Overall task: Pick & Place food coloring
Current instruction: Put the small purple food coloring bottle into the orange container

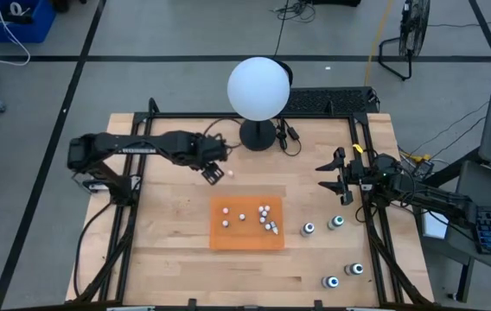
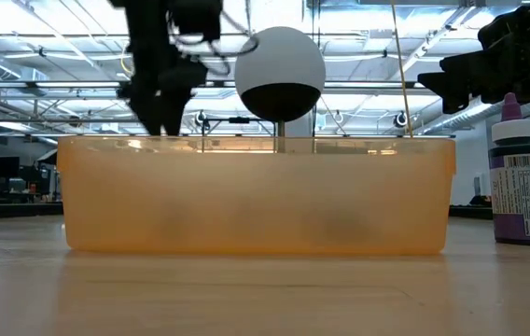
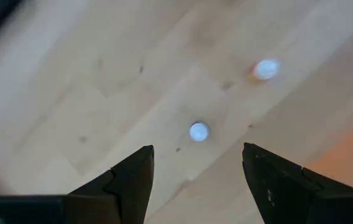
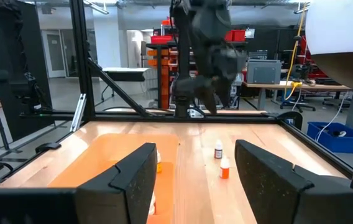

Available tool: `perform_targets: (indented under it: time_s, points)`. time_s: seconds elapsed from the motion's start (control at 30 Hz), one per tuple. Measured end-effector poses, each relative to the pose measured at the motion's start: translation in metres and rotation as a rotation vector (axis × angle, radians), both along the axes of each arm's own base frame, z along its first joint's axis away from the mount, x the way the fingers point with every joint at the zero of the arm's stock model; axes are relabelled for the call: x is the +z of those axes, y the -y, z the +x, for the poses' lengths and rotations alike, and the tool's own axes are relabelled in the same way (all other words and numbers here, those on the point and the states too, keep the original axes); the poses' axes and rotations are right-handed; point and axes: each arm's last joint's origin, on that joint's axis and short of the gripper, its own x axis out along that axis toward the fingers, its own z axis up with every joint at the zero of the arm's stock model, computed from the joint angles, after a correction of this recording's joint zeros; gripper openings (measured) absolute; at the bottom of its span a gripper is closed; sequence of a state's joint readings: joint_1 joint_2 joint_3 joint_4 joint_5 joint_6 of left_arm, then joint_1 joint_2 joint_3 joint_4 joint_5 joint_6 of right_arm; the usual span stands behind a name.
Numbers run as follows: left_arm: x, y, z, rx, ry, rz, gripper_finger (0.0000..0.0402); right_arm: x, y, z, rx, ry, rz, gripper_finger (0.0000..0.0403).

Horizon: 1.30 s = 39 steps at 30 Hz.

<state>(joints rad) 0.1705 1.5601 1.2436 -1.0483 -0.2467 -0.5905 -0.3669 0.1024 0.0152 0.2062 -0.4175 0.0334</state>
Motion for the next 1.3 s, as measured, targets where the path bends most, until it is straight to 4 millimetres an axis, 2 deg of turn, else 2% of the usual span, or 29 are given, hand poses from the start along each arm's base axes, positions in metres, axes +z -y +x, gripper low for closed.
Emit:
perform_targets:
  time_s: [0.2,0.37,0.77,0.9,1.1,1.3]
  points:
    - [-0.043,-0.021,-0.022,0.134,-0.014,-0.042,0.0246,0.000,0.000,0.000,0.000,0.000,0.000,0.0206]
    - [-0.066,-0.025,-0.022,0.098,0.082,-0.113,0.0246,0.000,0.000,0.000,0.000,0.000,0.000,0.0207]
    - [-0.071,-0.024,-0.016,0.068,0.135,-0.109,0.0246,0.000,0.000,0.000,0.000,0.000,0.000,0.0204]
    - [-0.080,-0.024,-0.007,0.049,0.148,-0.106,0.0246,0.000,0.000,0.000,0.000,0.000,0.000,0.0207]
    - [-0.102,-0.025,-0.003,0.035,0.069,-0.144,0.0246,0.000,0.000,0.000,0.000,0.000,0.000,0.0206]
    - [-0.108,-0.025,-0.003,0.036,0.035,-0.141,0.0246,0.000,0.000,0.000,0.000,0.000,0.000,0.0206]
